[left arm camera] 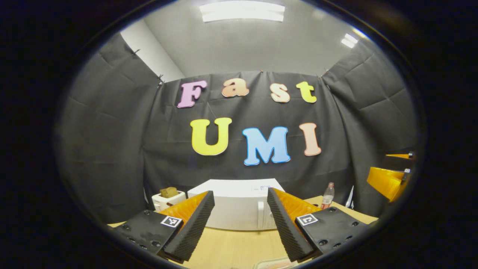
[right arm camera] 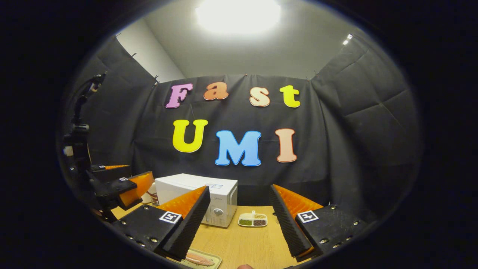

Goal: Open the microwave oven with the left hand, put the food in, and close the microwave oven.

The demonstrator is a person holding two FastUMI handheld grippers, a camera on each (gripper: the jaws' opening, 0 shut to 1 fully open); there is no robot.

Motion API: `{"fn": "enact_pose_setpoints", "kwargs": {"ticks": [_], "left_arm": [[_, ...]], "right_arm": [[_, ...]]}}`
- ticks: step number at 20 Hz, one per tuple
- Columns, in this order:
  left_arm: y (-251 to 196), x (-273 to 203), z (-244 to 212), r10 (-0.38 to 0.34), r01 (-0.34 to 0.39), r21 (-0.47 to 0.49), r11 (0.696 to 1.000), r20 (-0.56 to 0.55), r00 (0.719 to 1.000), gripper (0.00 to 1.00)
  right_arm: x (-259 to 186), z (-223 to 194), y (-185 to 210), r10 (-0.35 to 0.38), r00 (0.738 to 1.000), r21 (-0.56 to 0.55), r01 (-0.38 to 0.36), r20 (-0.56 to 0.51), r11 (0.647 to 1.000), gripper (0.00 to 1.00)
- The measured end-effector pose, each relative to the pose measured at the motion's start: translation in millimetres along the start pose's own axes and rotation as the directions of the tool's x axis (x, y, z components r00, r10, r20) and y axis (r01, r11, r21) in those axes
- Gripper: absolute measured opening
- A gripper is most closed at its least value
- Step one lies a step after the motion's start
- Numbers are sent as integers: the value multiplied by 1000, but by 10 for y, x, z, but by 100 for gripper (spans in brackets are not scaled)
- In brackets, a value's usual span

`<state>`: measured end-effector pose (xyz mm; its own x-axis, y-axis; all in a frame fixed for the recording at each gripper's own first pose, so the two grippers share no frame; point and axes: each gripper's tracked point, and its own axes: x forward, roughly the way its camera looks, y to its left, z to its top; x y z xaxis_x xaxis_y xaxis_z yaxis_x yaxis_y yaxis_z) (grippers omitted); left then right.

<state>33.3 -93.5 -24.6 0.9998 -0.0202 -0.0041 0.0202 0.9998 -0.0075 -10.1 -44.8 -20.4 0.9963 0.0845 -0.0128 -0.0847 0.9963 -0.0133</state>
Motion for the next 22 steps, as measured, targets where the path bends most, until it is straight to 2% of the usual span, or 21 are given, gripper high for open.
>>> {"fn": "enact_pose_setpoints", "kwargs": {"ticks": [6, 11, 16, 19, 22], "left_arm": [[-98, 854, -336, -58, 58, -16, 998, 1, 998, 95], [-291, 1489, -913, -142, 141, -16, 990, -62, 988, 96], [-508, 1955, -1464, -195, 198, 7, 980, -125, 973, 96], [-619, 2165, -1744, -203, 208, 15, 978, -157, 966, 97], [-742, 2344, -1966, -217, 225, 23, 974, -186, 958, 94]], "right_arm": [[120, -17, -39, -91, 996, 9, 91, -14, 996, 97], [219, -113, -18, -175, 984, -23, 174, -36, 984, 97], [283, -248, -62, -246, 966, -62, 242, -80, 968, 97], [292, -292, -118, -287, 953, -87, 279, -97, 956, 97], [303, -324, -125, -309, 944, -93, 300, -113, 949, 97]]}}
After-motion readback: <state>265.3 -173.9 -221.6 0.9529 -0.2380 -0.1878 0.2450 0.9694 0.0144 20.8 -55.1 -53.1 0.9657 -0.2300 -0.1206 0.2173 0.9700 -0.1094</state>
